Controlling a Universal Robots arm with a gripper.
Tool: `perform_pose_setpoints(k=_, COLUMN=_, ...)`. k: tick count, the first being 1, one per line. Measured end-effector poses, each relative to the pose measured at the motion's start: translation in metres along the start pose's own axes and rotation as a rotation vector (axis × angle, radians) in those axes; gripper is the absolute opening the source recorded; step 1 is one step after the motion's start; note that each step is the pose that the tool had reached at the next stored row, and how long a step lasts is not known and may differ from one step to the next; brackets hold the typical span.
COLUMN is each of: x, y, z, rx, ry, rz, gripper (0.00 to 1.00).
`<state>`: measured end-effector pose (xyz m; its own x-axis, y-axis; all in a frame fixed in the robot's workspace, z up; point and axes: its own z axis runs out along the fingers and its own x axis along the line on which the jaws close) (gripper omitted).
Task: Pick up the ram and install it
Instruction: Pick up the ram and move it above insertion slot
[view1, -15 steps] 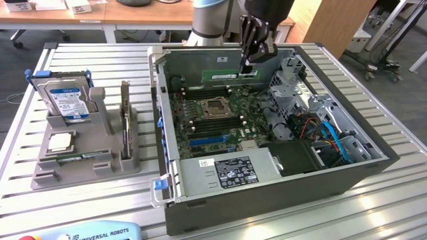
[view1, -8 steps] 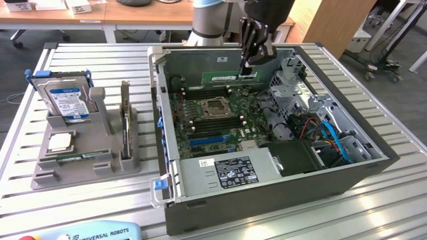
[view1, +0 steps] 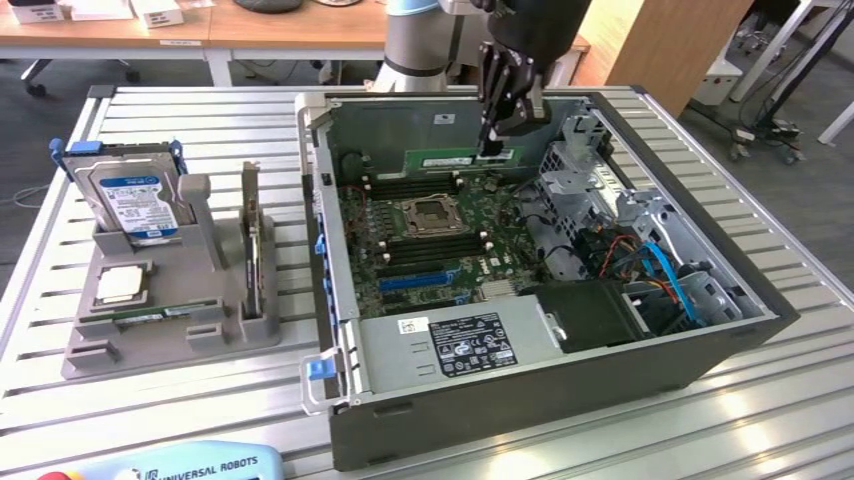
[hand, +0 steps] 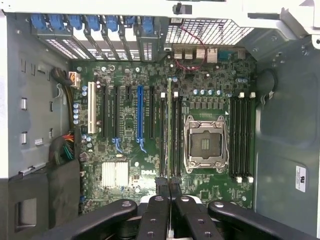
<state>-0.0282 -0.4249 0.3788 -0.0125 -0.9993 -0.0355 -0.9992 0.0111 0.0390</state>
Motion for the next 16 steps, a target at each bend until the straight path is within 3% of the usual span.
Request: perform_pose_setpoints(k=16, x=0.001, y=-0.0045, z=0.0193, rx=0.0006, ry=-0.0015, rz=0.016, gripper=0.11)
